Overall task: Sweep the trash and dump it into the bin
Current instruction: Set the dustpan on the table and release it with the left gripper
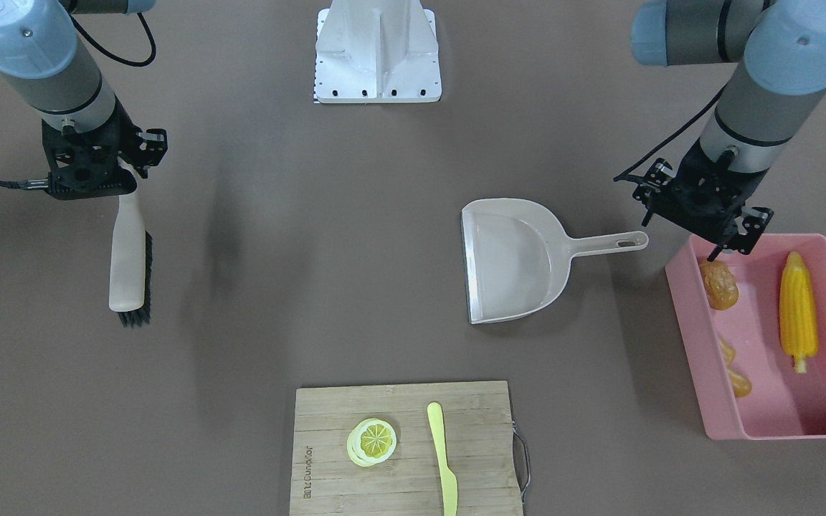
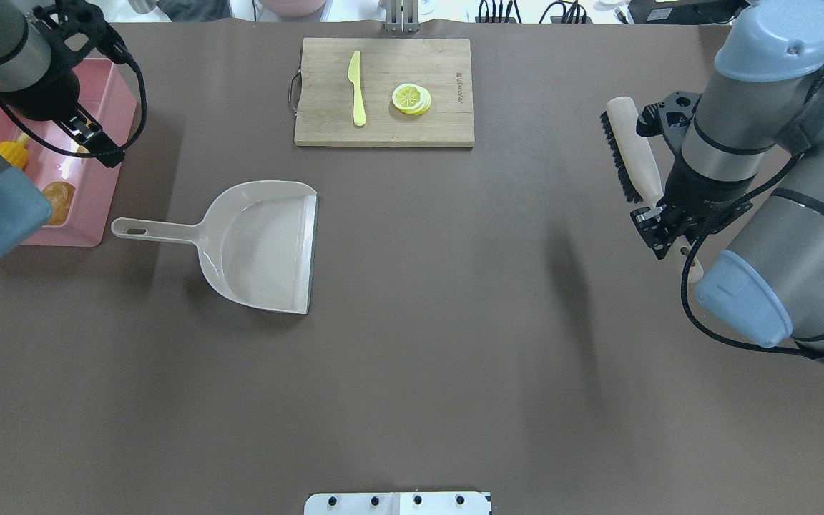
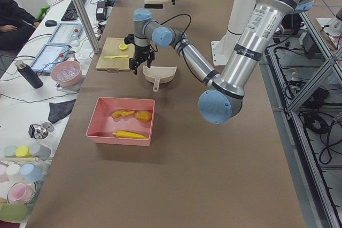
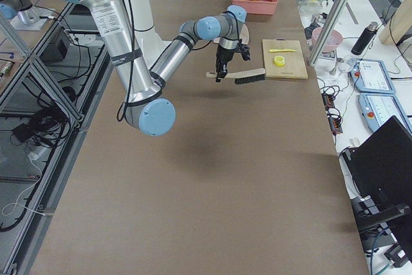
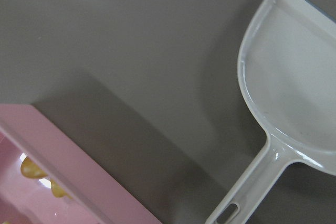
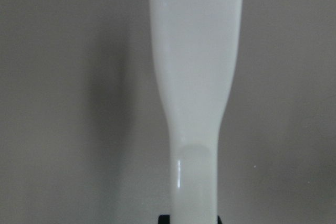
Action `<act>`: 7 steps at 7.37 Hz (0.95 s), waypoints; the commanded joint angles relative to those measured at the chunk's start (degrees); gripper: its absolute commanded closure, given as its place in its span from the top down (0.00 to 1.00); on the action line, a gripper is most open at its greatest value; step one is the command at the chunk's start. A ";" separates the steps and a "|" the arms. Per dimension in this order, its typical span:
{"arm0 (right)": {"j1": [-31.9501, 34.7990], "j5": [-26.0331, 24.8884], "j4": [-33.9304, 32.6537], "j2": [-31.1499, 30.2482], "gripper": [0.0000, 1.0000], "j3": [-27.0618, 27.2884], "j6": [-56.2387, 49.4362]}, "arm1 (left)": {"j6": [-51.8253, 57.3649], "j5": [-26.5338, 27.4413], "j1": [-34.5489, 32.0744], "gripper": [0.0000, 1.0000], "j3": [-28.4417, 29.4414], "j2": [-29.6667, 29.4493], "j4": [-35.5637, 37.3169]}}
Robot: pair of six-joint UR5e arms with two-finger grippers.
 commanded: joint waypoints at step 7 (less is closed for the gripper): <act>6.69 5.73 28.16 -19.24 0.00 -12.55 7.60 | -7.44 -3.26 -4.86 0.98 0.00 1.36 5.99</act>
